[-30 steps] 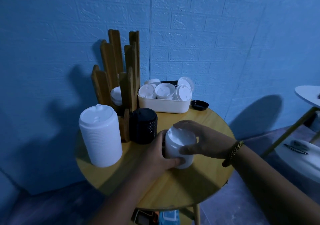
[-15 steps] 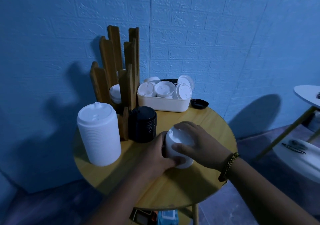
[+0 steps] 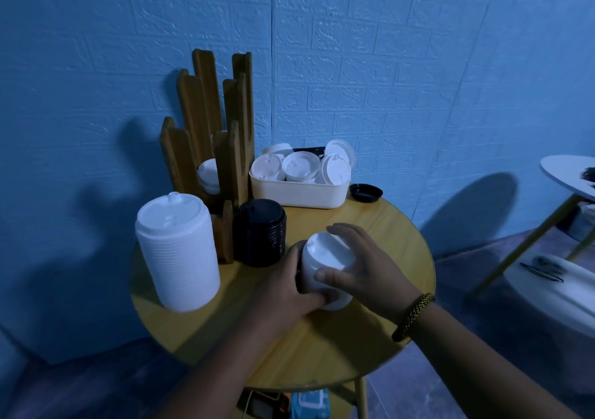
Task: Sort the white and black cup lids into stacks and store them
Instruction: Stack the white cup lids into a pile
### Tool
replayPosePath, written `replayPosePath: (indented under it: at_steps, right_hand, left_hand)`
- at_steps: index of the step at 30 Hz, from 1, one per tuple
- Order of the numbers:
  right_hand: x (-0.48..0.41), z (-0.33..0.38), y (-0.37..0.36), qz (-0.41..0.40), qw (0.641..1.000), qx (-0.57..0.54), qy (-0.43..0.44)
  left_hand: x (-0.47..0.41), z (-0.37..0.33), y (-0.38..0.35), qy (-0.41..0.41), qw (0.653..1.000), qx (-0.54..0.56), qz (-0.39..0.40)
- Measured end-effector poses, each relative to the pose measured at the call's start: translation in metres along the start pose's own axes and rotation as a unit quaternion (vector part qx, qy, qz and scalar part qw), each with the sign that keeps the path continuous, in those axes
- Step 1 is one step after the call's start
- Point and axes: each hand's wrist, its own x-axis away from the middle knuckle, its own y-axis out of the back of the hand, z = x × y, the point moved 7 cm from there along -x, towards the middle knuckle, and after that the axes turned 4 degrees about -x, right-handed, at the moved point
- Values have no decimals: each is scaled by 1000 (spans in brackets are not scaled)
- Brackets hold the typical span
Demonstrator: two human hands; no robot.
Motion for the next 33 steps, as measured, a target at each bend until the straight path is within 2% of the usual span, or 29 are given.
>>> replayPosePath:
  at_steps: [2,4,5,7,9,13,19,27,33]
  right_hand:
    - [1,-4,-1,28,1000,-5,-2]
    - [-2,-14,2,68,995,-67,-29]
    - [-7,-24,9,60,992,-104,-46]
    - [-24,-49,29,-6,989,-122,-80]
    - [-45,-80,45,-41,993,-44,-103]
    - [-80,-144,50,-7,982,92,-164]
    - [-112,-190,49,46,959,218,-176]
    - [-138,-214,40,95,942,272,-170]
    - [-137,-202,45,67,954,267,-124]
  left_hand:
    - [-2,1,-1,-1,1000,6,1]
    - [-6,0,-1,-4,1000,20,1]
    - [-11,0,-1,-9,1000,17,-2]
    - [-21,-3,-1,-12,1000,1,-5]
    - [-36,-7,-1,-12,1000,-18,-22]
    - [-63,-20,-14,-17,998,-38,-42]
    - [-107,-16,-30,-13,997,-42,-63]
    - [-129,-3,-36,-6,997,-26,-68]
    - [-131,1,-36,1,997,-26,-70]
